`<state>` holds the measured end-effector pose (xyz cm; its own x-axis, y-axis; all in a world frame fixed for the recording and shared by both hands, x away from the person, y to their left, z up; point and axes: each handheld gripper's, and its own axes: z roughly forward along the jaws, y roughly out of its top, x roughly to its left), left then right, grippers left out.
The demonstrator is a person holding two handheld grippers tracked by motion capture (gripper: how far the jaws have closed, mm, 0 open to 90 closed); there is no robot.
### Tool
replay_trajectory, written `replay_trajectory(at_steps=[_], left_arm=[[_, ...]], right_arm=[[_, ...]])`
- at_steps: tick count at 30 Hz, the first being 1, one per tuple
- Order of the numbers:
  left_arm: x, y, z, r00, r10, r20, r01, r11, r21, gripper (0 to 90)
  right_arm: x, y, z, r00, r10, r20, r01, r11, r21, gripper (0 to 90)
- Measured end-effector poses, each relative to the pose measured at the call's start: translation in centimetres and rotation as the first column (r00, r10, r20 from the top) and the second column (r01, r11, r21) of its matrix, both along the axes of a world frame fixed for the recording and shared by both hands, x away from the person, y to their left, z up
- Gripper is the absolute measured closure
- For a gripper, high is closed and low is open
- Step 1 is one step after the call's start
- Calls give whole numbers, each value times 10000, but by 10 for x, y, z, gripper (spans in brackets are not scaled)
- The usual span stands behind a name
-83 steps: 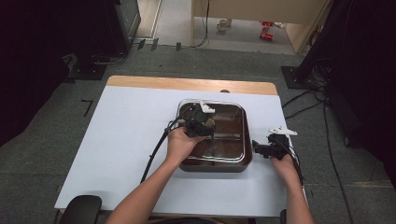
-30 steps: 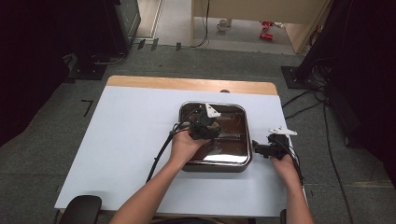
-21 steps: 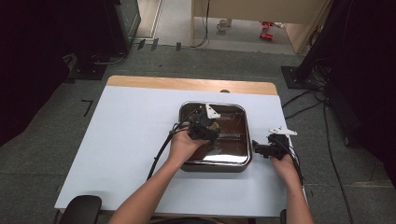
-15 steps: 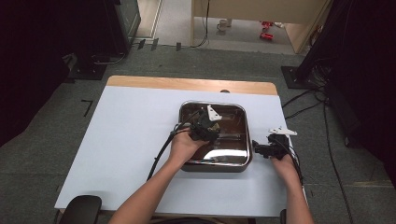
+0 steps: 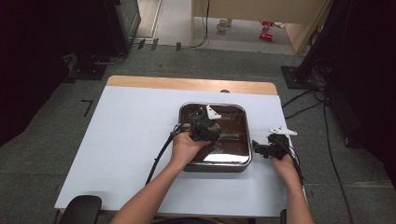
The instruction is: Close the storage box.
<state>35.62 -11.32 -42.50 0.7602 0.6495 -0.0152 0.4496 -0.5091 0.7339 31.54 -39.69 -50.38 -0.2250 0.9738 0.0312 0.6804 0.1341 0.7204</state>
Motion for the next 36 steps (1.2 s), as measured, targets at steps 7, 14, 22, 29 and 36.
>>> replay_trajectory(at_steps=[7,14,22,29,36], left_arm=[[2,10,0,9997,-90,-232,87,9998,-154,470],[4,27,10,9983,-315,-488,275,9963,-814,424],[6,54,22,9989,-379,-265,340,9903,-1349,399],[7,70,23,9984,-573,4,570,9920,-1124,364],[5,88,24,9959,-901,76,904,9929,-776,321]], right_arm=[[0,0,0,10000,21,20,-21,10000,-12,110],[0,0,0,10000,22,19,-22,10000,-16,111],[0,0,0,10000,23,25,-23,10000,-12,111],[0,0,0,10000,22,22,-22,10000,-8,111],[0,0,0,10000,13,22,-13,10000,-7,111]])
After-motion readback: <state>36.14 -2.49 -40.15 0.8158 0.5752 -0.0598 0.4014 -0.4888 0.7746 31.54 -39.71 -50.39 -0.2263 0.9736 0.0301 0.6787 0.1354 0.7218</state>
